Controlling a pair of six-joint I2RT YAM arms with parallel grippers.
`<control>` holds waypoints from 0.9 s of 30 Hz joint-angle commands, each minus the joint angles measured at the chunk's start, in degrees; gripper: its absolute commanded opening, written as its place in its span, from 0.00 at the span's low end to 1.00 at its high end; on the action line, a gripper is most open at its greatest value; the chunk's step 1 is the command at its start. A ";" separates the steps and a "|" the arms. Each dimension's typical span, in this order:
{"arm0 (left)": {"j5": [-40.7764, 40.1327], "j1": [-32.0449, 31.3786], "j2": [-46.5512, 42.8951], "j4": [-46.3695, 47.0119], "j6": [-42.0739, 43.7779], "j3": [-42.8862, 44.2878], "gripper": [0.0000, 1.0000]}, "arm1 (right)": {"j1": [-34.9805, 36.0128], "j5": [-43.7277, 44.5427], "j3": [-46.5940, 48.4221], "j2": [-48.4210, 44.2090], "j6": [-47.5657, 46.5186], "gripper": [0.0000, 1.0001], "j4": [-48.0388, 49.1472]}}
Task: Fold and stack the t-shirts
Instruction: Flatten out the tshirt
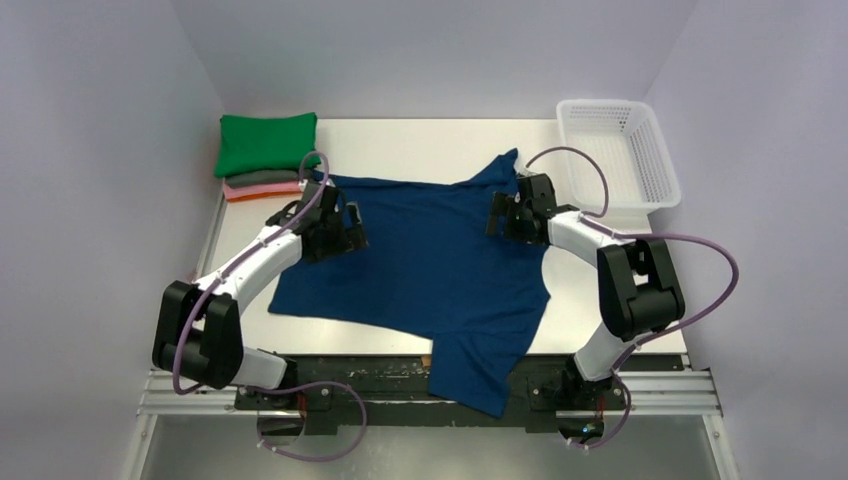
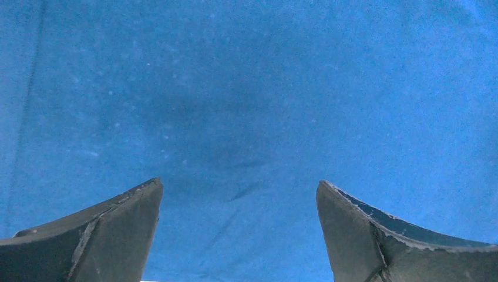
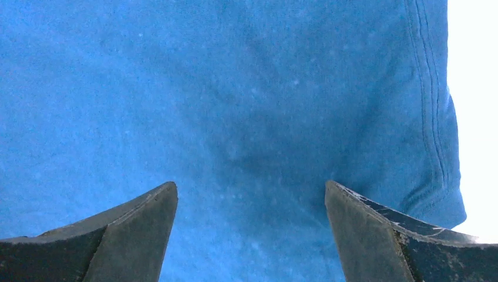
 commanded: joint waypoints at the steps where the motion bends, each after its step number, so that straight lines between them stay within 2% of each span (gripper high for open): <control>1: 3.40 -0.19 2.80 6.27 -3.23 -1.26 1.00 | 0.07 1.36 -2.90 -1.14 3.57 0.94 1.35; 8: 5.88 -2.29 7.83 6.55 -6.74 -5.05 1.00 | -1.03 9.24 -2.74 0.87 6.61 0.96 -3.39; 12: 2.54 -6.41 7.07 4.67 -10.01 -8.11 1.00 | -1.54 11.79 -1.74 0.86 6.28 0.96 -5.92; 20: 0.64 -16.85 1.22 0.89 -16.89 -14.89 1.00 | -3.09 17.59 -0.99 -0.83 8.25 0.97 -9.80; 24: -2.88 -19.79 -5.40 -2.86 -18.78 -16.19 1.00 | -3.12 15.48 0.73 -2.65 5.48 0.96 -9.28; 27: -8.61 -19.79 -8.49 -6.45 -17.13 -12.53 1.00 | -2.99 12.27 3.63 -3.87 2.31 0.96 -8.48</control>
